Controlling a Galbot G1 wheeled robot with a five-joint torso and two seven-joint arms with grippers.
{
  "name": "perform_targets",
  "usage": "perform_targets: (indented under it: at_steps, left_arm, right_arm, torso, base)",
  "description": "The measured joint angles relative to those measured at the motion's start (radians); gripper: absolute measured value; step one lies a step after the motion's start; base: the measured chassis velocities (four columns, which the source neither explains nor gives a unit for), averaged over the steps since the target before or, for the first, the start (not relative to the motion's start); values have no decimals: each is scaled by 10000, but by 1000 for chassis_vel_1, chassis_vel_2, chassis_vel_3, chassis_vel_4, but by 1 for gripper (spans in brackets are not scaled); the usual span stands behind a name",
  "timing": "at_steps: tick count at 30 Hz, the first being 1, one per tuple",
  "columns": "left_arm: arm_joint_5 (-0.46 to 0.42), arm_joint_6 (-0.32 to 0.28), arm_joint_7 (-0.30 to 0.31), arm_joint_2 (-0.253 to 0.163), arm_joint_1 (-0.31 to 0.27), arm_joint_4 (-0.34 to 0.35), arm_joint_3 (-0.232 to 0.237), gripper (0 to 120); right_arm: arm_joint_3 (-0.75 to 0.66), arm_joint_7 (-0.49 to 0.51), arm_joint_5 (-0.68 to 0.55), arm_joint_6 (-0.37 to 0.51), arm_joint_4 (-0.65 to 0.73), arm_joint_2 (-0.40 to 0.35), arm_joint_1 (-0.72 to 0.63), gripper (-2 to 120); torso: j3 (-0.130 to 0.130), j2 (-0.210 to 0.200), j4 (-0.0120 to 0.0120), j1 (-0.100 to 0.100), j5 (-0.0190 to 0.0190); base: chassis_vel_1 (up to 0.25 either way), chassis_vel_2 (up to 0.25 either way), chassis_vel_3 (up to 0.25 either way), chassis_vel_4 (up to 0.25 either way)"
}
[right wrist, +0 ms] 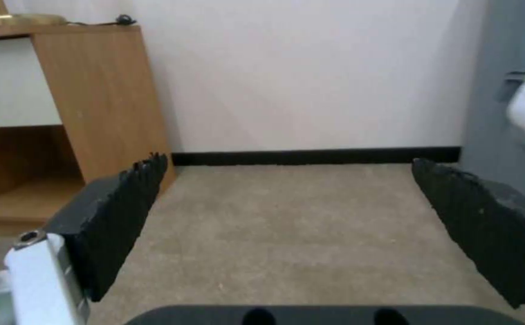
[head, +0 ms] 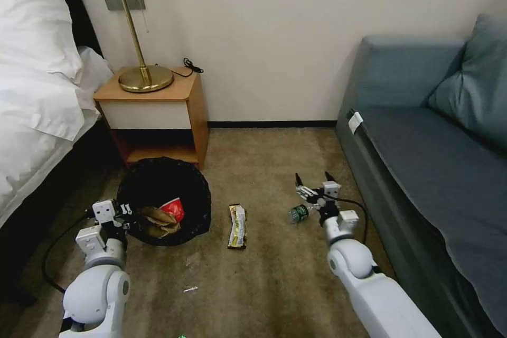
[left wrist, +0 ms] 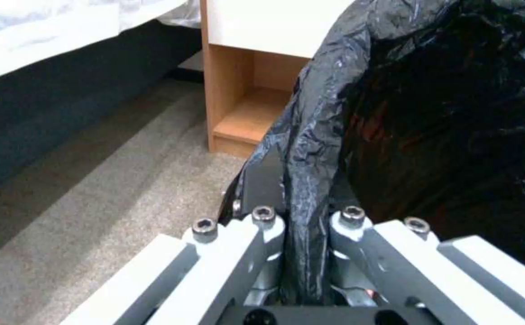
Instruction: Pick up the trash bin, then pick up the garbage on the floor and place it into the trash bin.
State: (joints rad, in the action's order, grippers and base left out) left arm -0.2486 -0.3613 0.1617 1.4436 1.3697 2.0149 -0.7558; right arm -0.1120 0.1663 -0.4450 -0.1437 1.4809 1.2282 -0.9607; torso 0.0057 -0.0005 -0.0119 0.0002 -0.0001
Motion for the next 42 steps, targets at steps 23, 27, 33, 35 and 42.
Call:
perform_targets:
  at_steps: [23, 27, 33, 35, 42]
  left_arm:
    - [134, -103, 37, -15, -45, 67, 147, 3]
    - [171, -129, 84, 6, 28, 199, 131, 3]
    - [303, -136, 89, 144, 199, 395, 115, 3]
    - [342, -136, 103, 170, 269, 466, 97, 3]
    - [511, -156, 181, 258, 377, 611, 94, 3]
  right_arm:
    - [723, 1006, -1411, 1431, -1236, 580, 1750, 100]
    - [1185, 1602, -2922, 2451, -2306, 993, 3032, 100]
    - [1165, 2160, -3424, 2952, -4328, 1696, 4055, 100]
    - [957, 2143, -3215, 2979, -4927, 1863, 4214, 100]
    - [-826, 2058, -2656, 3507, -6357, 2740, 4523, 100]
  torso:
    - [0, 0, -3, 0, -2]
    - [0, 0, 3, 0, -3]
    - [1, 0, 2, 1, -2]
    - [1, 0, 1, 0, -1]
    - [-1, 0, -1, 0, -1]
  base:
    - [0, 0, 0, 0]
    - [0, 0, 0, 0]
    - [0, 0, 0, 0]
    - [0, 0, 0, 0]
    - [0, 0, 0, 0]
